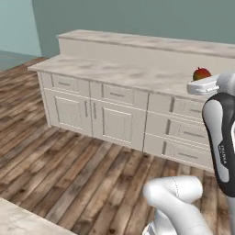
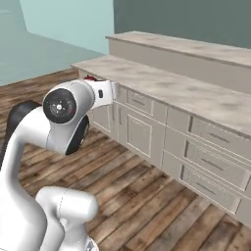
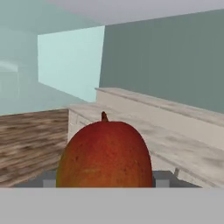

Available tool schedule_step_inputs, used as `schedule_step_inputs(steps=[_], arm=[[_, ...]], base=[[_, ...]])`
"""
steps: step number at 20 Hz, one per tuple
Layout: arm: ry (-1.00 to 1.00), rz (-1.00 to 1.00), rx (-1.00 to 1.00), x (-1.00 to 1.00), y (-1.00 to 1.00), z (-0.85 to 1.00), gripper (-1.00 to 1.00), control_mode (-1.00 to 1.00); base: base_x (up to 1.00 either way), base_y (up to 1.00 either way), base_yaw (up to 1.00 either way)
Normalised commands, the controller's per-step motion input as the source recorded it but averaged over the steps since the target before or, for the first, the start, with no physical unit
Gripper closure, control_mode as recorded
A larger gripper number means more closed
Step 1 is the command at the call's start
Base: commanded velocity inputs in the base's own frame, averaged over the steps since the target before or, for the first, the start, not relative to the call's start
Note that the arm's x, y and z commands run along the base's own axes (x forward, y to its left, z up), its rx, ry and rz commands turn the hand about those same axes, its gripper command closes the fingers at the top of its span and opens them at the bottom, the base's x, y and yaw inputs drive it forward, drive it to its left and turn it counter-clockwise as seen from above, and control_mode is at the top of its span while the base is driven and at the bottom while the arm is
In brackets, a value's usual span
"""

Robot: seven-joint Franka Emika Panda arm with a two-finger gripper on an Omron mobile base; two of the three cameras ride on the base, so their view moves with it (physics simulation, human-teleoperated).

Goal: Retrieve the mango and peach from the fridge and place them into the bowl on the dining table.

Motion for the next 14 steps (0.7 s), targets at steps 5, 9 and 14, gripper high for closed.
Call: schedule_step_inputs(steps=[5, 9, 14], arm=[[0.00, 0.00, 0.00, 0.00, 0.00, 0.00, 1.00, 1.00], [0.00, 0.00, 0.00, 0.00, 0.00, 0.00, 1.00, 1.00], [0.00, 0.00, 0.00, 0.00, 0.00, 0.00, 1.00, 1.00]], base=[[0.41, 0.33, 0.67], [0.33, 0.28, 0.69], [0.37, 0.17, 0.70]])
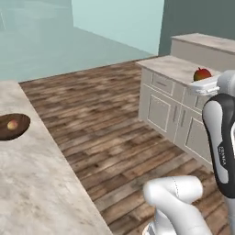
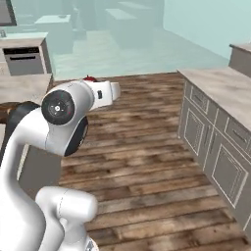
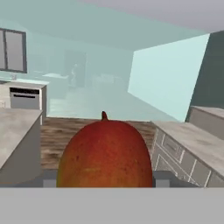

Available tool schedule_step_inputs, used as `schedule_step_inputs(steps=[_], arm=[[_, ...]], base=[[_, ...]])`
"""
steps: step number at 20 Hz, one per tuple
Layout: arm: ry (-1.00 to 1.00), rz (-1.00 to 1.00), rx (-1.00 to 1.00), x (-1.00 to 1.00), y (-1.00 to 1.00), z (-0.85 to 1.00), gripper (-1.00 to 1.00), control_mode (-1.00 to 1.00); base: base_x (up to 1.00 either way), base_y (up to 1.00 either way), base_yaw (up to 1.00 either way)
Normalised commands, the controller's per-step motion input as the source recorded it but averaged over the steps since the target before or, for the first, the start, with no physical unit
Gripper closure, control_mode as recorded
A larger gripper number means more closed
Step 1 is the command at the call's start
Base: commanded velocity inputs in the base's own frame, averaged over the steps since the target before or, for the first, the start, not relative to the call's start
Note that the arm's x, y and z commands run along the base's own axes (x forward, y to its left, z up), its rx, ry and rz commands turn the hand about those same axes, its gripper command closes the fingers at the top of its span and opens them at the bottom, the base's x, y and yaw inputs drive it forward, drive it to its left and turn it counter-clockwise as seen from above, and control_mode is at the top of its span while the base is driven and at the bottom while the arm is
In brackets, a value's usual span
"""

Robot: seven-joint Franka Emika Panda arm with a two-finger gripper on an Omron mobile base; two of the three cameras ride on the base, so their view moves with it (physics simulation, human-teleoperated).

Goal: Retrieve the mango and peach from the fridge and place them into the bowl on the dining table.

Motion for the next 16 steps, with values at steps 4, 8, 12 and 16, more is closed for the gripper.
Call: schedule_step_inputs(steps=[4, 8, 12, 16], arm=[[0.00, 0.00, 0.00, 0.00, 0.00, 0.00, 1.00, 1.00], [0.00, 0.00, 0.00, 0.00, 0.00, 0.00, 1.00, 1.00], [0.00, 0.00, 0.00, 0.00, 0.00, 0.00, 1.00, 1.00], [0.00, 0.00, 0.00, 0.00, 0.00, 0.00, 1.00, 1.00]], base=[[0.42, 0.07, 0.69], [0.54, 0.00, 0.65], [0.70, -0.03, 0.59], [0.60, -0.23, 0.53]])
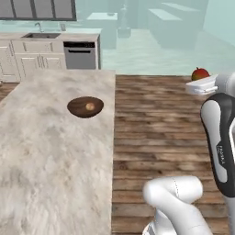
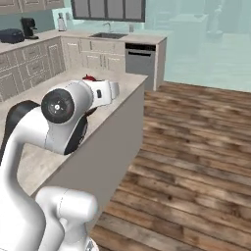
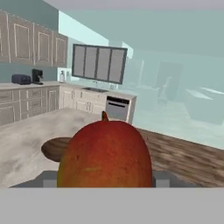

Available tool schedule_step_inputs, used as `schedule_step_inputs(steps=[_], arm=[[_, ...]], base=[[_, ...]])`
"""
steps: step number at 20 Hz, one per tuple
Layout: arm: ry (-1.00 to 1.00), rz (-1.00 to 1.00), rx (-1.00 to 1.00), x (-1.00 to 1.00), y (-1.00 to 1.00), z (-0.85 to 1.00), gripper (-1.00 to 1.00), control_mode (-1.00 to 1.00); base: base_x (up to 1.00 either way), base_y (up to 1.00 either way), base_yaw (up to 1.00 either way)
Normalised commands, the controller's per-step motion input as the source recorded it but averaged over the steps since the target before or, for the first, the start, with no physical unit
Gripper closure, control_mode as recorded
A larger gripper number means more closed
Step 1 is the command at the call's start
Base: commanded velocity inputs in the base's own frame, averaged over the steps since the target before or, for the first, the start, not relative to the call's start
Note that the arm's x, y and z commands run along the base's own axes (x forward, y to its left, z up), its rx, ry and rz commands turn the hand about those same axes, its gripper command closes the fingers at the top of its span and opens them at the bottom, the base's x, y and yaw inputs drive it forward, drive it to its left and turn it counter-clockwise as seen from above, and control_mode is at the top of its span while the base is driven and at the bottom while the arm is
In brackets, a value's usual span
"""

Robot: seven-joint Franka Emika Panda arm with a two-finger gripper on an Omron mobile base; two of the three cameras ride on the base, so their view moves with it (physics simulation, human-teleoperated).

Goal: Retrieve the mango and peach from the fridge and place them into the bowl on the dining table.

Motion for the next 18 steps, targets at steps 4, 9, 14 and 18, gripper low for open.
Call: schedule_step_inputs(steps=[4, 9, 14, 18], arm=[[0.00, 0.00, 0.00, 0.00, 0.00, 0.00, 1.00, 1.00], [0.00, 0.00, 0.00, 0.00, 0.00, 0.00, 1.00, 1.00], [0.00, 0.00, 0.00, 0.00, 0.00, 0.00, 1.00, 1.00], [0.00, 0.00, 0.00, 0.00, 0.00, 0.00, 1.00, 1.00]], base=[[0.56, -0.31, 0.50], [0.58, -0.32, 0.50], [0.64, -0.48, 0.48], [0.71, -0.67, 0.45]])
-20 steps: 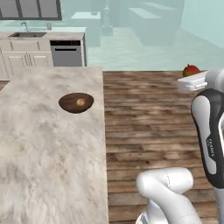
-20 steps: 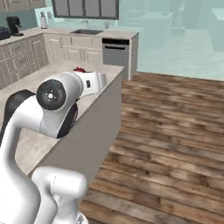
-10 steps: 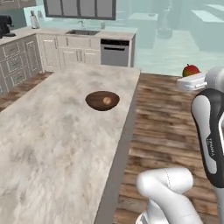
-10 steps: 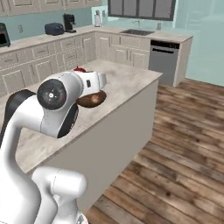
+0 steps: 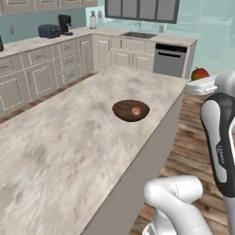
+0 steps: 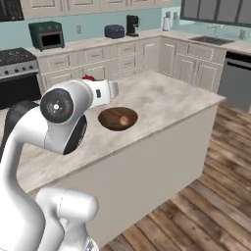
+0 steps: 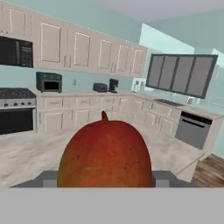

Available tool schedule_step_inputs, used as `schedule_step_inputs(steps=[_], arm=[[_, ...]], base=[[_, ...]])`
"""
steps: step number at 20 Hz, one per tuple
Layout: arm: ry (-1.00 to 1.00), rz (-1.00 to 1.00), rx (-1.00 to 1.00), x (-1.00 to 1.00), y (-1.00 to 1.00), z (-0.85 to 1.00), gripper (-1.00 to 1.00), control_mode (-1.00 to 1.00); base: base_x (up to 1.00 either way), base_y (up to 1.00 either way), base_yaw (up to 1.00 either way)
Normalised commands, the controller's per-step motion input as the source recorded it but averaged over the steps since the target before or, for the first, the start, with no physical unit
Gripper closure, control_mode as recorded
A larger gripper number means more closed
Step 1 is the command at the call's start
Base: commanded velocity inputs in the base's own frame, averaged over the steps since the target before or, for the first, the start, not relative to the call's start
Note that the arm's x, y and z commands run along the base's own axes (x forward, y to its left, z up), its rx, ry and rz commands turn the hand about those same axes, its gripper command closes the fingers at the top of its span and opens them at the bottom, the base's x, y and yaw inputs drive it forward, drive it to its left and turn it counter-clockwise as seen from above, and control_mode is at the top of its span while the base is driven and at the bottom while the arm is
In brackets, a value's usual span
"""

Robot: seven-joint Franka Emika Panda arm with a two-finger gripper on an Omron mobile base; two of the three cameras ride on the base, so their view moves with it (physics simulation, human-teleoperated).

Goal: Retrieve the mango and peach from the fridge and place them into the bowl on the dining table.

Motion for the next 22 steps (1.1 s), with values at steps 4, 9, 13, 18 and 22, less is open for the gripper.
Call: schedule_step_inputs(steps=[4, 9, 13, 18, 22], arm=[[0.00, 0.00, 0.00, 0.00, 0.00, 0.00, 1.00, 1.00], [0.00, 0.00, 0.00, 0.00, 0.00, 0.00, 1.00, 1.00], [0.00, 0.00, 0.00, 0.00, 0.00, 0.00, 1.00, 1.00], [0.00, 0.00, 0.00, 0.00, 0.00, 0.00, 1.00, 1.00], [0.00, 0.00, 0.00, 0.00, 0.00, 0.00, 1.00, 1.00]], base=[[0.71, -0.87, 0.41], [0.60, -0.96, 0.39], [0.54, -0.86, 0.38], [0.75, -0.18, 0.38], [0.88, 0.00, 0.45]])
